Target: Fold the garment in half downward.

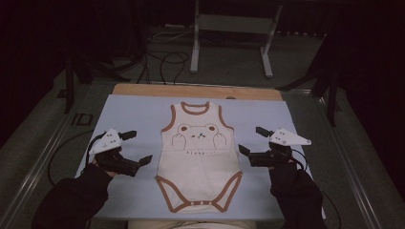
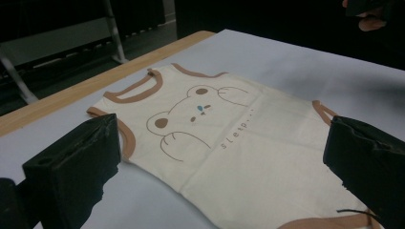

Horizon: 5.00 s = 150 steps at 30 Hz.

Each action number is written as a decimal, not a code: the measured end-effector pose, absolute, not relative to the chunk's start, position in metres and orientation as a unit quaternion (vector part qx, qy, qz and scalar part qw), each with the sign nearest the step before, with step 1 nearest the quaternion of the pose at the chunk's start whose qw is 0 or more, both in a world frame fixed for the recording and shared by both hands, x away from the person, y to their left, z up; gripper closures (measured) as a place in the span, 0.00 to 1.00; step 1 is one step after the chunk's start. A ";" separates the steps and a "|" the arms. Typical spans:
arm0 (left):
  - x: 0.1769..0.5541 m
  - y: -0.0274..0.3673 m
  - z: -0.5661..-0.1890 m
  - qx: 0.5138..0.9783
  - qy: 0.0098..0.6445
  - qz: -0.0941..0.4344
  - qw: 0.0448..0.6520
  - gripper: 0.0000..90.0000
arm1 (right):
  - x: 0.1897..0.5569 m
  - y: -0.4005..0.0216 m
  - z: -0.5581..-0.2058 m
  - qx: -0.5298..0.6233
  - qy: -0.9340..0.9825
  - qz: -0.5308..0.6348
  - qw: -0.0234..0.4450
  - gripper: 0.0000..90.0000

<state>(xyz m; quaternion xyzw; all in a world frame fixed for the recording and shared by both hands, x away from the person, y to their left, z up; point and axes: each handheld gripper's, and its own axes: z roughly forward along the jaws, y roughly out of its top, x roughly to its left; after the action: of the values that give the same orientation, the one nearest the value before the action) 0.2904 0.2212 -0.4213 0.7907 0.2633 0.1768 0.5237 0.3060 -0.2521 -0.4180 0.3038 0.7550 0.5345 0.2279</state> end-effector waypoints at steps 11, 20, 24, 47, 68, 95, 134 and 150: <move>0.310 0.214 -0.429 0.795 0.274 0.169 0.514 0.00 | 0.329 -0.239 -0.427 0.305 0.762 0.526 0.222 0.09; 0.322 0.208 -0.443 0.799 0.283 0.162 0.505 0.00 | 0.346 -0.228 -0.444 0.313 0.773 0.508 0.216 0.09; 0.327 0.205 -0.449 0.801 0.289 0.164 0.497 0.00 | 0.356 -0.225 -0.455 0.321 0.778 0.499 0.206 0.09; 0.362 0.181 -0.491 0.835 0.323 0.122 0.429 0.00 | 0.383 -0.227 -0.494 0.354 0.800 0.454 0.170 0.10; 0.374 0.167 -0.508 0.857 0.337 0.099 0.376 0.18 | 0.395 -0.221 -0.511 0.404 0.816 0.385 0.149 0.28; 0.382 0.159 -0.521 0.849 0.384 0.124 0.340 0.60 | 0.397 -0.213 -0.520 0.413 0.831 0.345 0.138 0.90; 0.373 0.159 -0.496 0.828 0.390 0.122 0.385 1.00 | 0.389 -0.215 -0.495 0.393 0.830 0.367 0.149 1.00; 0.349 0.164 -0.475 0.834 0.364 0.123 0.396 1.00 | 0.361 -0.219 -0.475 0.380 0.825 0.389 0.154 1.00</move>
<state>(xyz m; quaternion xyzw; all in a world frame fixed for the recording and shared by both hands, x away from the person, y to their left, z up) 0.3491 0.1643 -0.4747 0.8343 0.3636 0.1228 0.3957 0.3614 -0.2188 -0.4755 0.3798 0.8250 0.3893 0.1537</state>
